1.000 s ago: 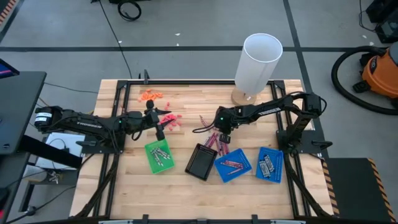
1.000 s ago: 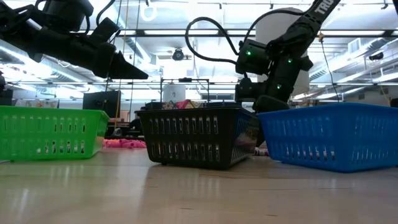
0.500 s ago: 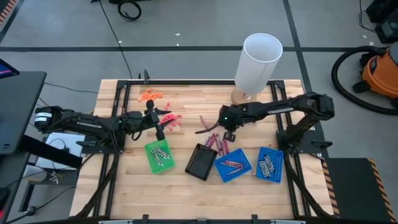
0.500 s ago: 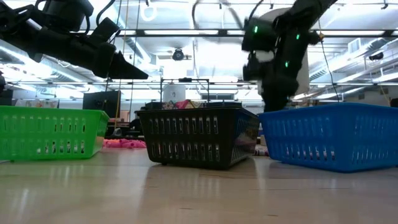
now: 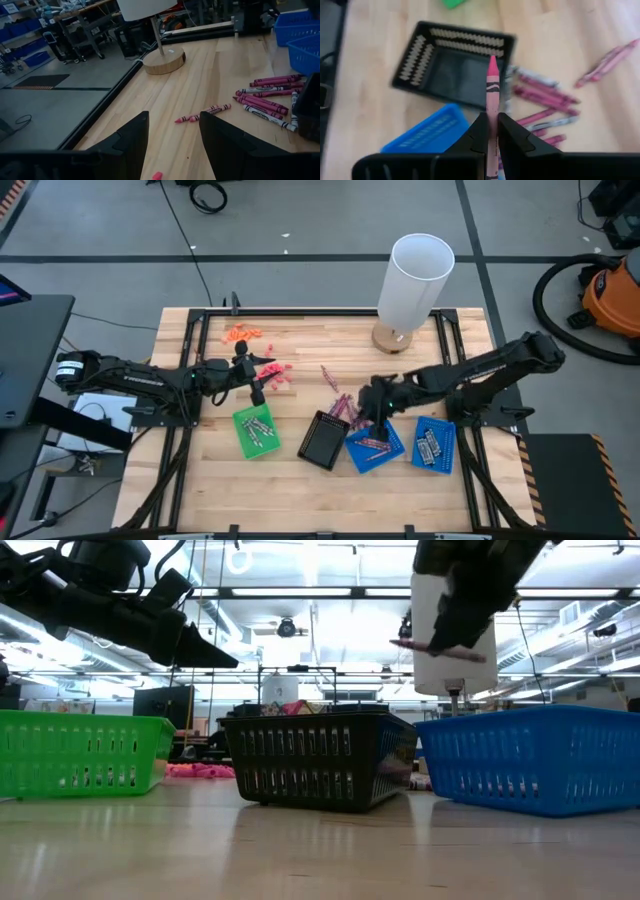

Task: Sort crayons
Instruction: Put the pink crayon into the left blue bin

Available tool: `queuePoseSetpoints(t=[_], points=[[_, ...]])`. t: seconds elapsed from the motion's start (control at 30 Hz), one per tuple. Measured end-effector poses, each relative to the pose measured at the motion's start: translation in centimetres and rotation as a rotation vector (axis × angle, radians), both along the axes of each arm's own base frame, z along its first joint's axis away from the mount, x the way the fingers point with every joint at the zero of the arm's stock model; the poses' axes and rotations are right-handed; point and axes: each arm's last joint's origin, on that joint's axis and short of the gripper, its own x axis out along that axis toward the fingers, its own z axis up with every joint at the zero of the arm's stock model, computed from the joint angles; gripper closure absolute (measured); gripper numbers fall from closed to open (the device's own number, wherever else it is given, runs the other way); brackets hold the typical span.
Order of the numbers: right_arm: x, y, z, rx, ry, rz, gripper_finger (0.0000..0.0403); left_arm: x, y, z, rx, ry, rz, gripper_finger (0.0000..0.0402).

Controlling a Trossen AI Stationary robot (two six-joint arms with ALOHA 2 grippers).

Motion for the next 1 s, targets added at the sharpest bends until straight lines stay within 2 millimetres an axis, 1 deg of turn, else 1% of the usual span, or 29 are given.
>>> queuePoseSetpoints(t=[0.27,0.4,0.53,0.63,0.8,1.0], points=[[-1.4,3.9,-0.6,0.036,0.064,-0.016,0.0367,0.0,0.0,-0.1,-0.006,0.013,0.001,0.0214],[-2.2,5.0,-1.3,0.045,0.109,-0.053,0.0367,0.0,0.0,-0.1,-0.006,0.012,0.001,0.0214],[-3.4,5.3,-3.5,0.073,0.177,-0.13,0.0367,0.0,0.0,-0.1,-0.006,0.013,0.0,0.0214],[-3.8,5.3,-5.0,0.096,0.177,-0.156,0.0366,0.0,0.0,-0.1,-0.005,0.011,0.0,0.0214],[-3.7,5.3,-7.4,0.103,0.185,-0.16,0.0362,0.0,0.0,-0.1,-0.005,0.005,0.0,0.0214],[-3.3,5.3,-9.2,0.098,0.256,-0.163,0.0332,0.0,0.0,0.0,-0.005,0.003,0.0,0.0214]])
